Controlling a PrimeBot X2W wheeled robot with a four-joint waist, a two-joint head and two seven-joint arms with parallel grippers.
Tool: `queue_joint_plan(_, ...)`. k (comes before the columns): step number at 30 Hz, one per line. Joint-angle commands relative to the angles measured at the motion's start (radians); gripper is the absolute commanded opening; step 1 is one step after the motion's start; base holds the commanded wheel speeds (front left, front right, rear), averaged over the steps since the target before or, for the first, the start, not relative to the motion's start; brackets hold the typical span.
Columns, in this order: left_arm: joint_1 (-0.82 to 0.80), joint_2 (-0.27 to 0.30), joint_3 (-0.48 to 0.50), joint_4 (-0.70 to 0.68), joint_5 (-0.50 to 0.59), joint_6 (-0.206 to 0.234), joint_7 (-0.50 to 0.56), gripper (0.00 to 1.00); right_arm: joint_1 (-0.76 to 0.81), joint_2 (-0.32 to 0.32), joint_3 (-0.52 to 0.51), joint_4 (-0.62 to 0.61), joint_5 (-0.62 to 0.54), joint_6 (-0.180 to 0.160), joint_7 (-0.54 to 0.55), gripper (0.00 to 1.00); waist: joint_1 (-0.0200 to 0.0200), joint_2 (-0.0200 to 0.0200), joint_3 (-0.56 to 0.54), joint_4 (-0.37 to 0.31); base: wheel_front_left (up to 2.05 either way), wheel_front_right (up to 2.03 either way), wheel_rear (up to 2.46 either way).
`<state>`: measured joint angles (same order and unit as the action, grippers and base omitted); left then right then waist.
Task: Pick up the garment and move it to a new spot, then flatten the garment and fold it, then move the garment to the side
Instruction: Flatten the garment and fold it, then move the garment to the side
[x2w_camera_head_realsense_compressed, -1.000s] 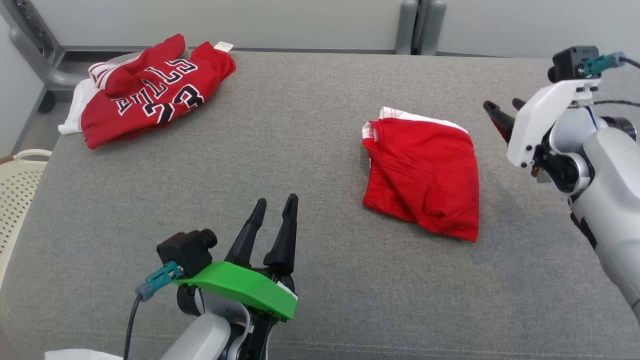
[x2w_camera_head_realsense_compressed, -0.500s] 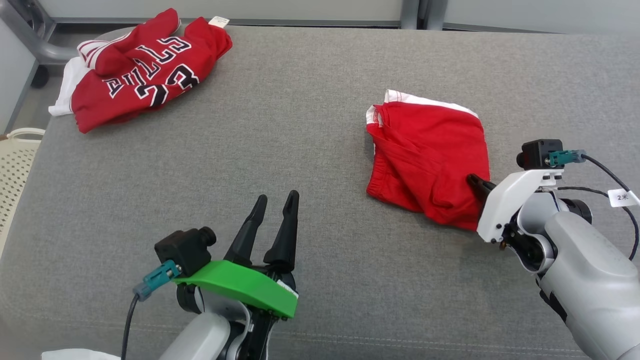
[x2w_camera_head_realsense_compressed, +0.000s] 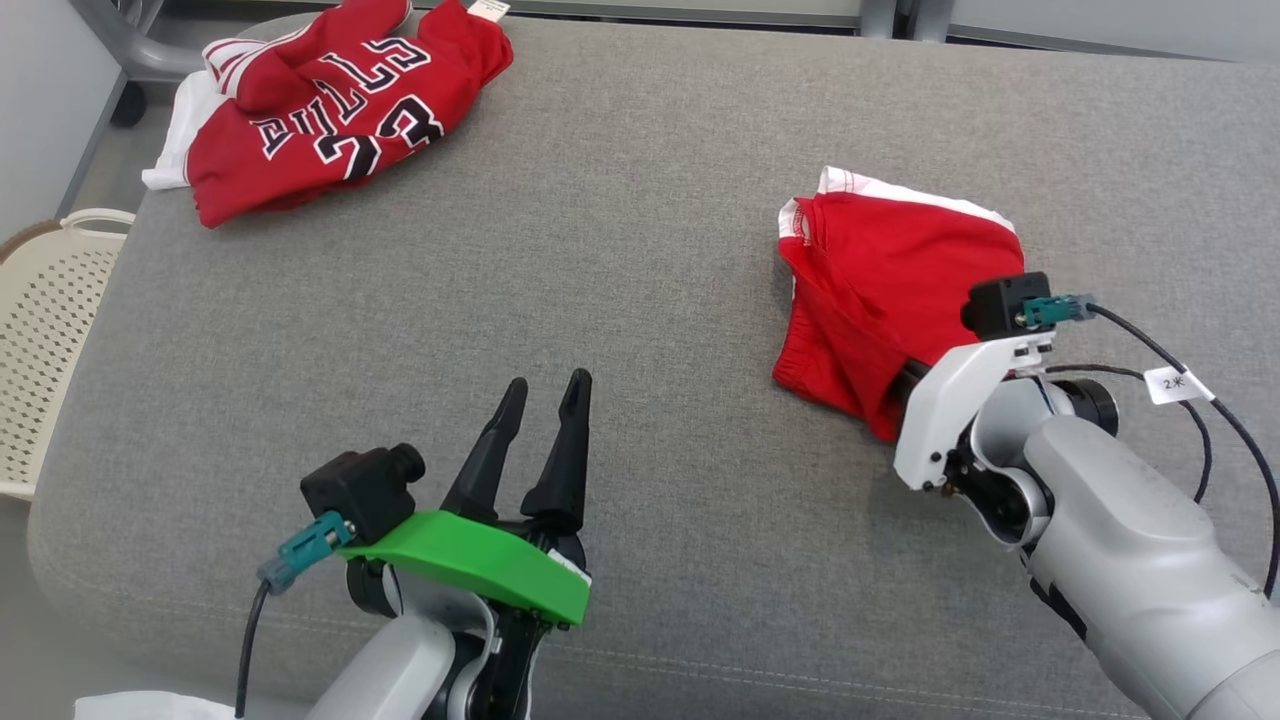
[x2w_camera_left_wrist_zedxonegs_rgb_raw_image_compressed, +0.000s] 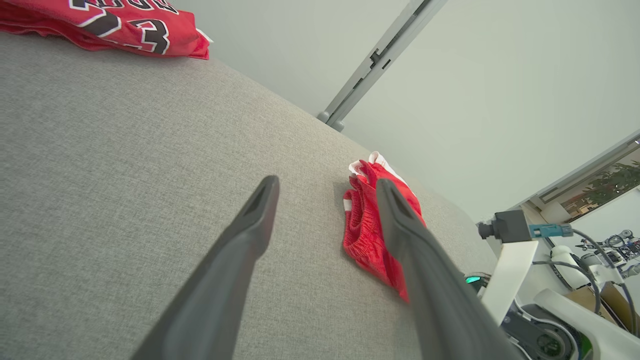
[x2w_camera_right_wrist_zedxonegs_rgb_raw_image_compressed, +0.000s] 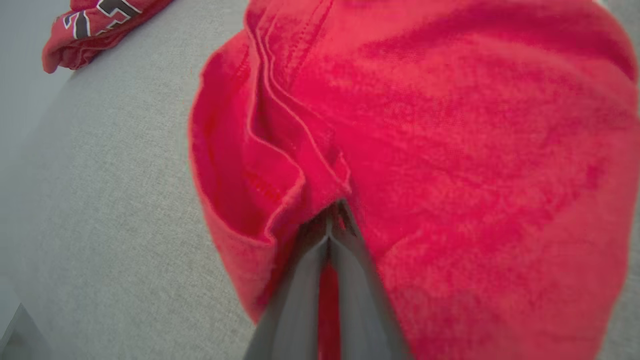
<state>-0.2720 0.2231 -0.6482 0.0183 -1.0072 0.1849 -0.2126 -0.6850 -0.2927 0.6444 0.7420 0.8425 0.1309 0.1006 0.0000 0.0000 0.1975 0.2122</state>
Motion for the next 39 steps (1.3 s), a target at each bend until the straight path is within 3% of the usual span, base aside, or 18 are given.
queue_joint_plan(1, -0.012, 0.003, 0.004, 0.001, -0.001, 0.007, -0.003, 1.0, -0.009, 0.008, 0.02, -0.014, 0.007, 0.0, -0.008, 0.0, 0.0, 0.0, 0.0, 0.001, 0.0, 0.0, 0.0)
queue_joint_plan(13, -0.001, 0.008, 0.013, -0.005, -0.003, 0.013, -0.008, 1.0, 0.021, -0.013, 0.183, -0.167, 0.042, 0.0, -0.002, 0.0, 0.0, 0.0, -0.009, -0.02, 0.0, 0.0, 0.0)
queue_joint_plan(22, 0.01, 0.017, 0.017, -0.014, -0.005, 0.022, -0.009, 1.0, -0.002, -0.102, 0.078, -0.219, 0.066, 0.0, -0.069, 0.0, 0.0, 0.0, -0.027, -0.05, 0.0, 0.0, 0.0)
queue_joint_plan(23, 0.011, 0.018, 0.016, -0.015, -0.005, 0.022, -0.008, 1.0, 0.001, -0.112, 0.057, -0.209, 0.067, 0.0, -0.07, 0.11, 0.0, 0.0, -0.029, -0.051, 0.0, 0.0, 0.0)
queue_joint_plan(25, 0.012, 0.019, 0.014, -0.018, -0.004, 0.023, -0.007, 1.0, 0.012, -0.131, 0.018, -0.185, 0.066, 0.0, -0.065, 0.46, 0.0, 0.0, -0.031, -0.052, 0.0, 0.0, 0.0)
queue_joint_plan(26, 0.012, 0.019, 0.014, -0.019, -0.004, 0.023, -0.007, 1.0, 0.018, -0.139, -0.004, -0.171, 0.067, 0.0, -0.065, 0.87, 0.0, 0.0, -0.031, -0.051, 0.0, 0.0, 0.0)
queue_joint_plan(27, 0.011, 0.019, 0.014, -0.02, -0.003, 0.022, -0.007, 1.0, 0.024, -0.144, -0.025, -0.155, 0.071, 0.0, -0.064, 1.0, 0.0, 0.0, -0.031, -0.051, 0.0, 0.0, 0.0)
queue_joint_plan(39, -0.019, 0.016, 0.011, -0.025, 0.006, 0.017, -0.008, 1.0, -0.012, -0.108, -0.156, 0.043, 0.098, 0.0, 0.01, 1.0, 0.0, 0.0, 0.014, -0.012, 0.0, 0.0, 0.0)
